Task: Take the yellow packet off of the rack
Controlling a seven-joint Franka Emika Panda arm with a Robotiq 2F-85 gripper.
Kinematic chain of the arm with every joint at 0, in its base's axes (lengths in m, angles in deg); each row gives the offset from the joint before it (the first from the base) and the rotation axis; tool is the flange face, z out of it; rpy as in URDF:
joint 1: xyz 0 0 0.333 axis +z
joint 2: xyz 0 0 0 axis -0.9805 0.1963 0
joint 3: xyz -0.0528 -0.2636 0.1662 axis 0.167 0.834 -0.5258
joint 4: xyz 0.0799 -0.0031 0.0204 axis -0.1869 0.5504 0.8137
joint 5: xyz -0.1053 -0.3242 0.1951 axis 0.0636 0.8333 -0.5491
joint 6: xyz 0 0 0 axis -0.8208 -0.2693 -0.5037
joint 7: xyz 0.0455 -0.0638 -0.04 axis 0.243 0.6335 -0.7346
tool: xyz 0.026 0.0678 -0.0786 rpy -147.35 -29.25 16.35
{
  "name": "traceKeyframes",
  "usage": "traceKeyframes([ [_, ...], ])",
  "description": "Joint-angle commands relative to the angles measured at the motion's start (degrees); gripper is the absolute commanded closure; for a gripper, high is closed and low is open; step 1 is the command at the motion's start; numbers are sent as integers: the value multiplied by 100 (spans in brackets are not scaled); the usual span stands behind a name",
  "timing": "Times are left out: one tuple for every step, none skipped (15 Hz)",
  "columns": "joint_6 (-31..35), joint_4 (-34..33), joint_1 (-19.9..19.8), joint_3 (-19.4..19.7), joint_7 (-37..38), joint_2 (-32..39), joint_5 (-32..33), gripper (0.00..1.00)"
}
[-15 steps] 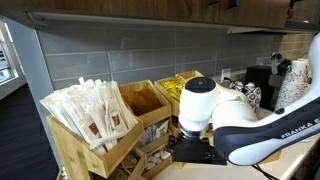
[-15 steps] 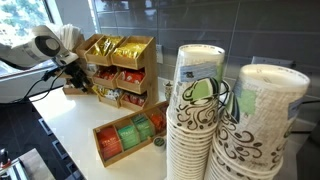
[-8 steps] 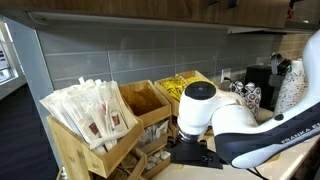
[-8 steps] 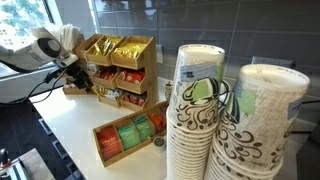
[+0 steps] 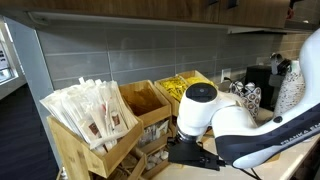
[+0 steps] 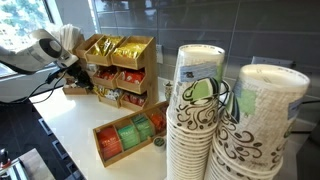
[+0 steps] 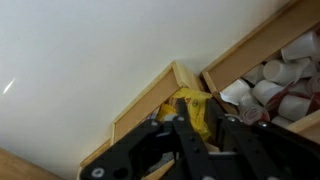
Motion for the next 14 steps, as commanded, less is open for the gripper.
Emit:
traceKeyframes([
  [321, 34, 23, 86, 242, 107, 186, 43],
  [386, 40, 21, 97, 248, 114, 180, 36],
  [428, 37, 17, 104, 262, 130, 195, 27],
  [453, 32, 15, 113, 271, 149, 206, 21],
  [480, 20, 16, 123, 266, 179, 209, 14],
  [504, 14, 15, 133, 270, 200, 218, 22],
  [530, 9, -68, 59, 290, 225, 238, 38],
  [555, 9, -76, 59, 305, 241, 256, 47],
  [572, 8, -86, 58, 321, 259, 282, 49],
  [584, 6, -88, 59, 329, 276, 294, 57],
  [581, 1, -91, 58, 342, 294, 311, 67],
  [585, 0, -92, 60, 343, 311, 322, 74],
  [584, -1, -95, 61, 345, 324, 337, 83],
  [582, 0, -96, 64, 340, 334, 337, 89],
])
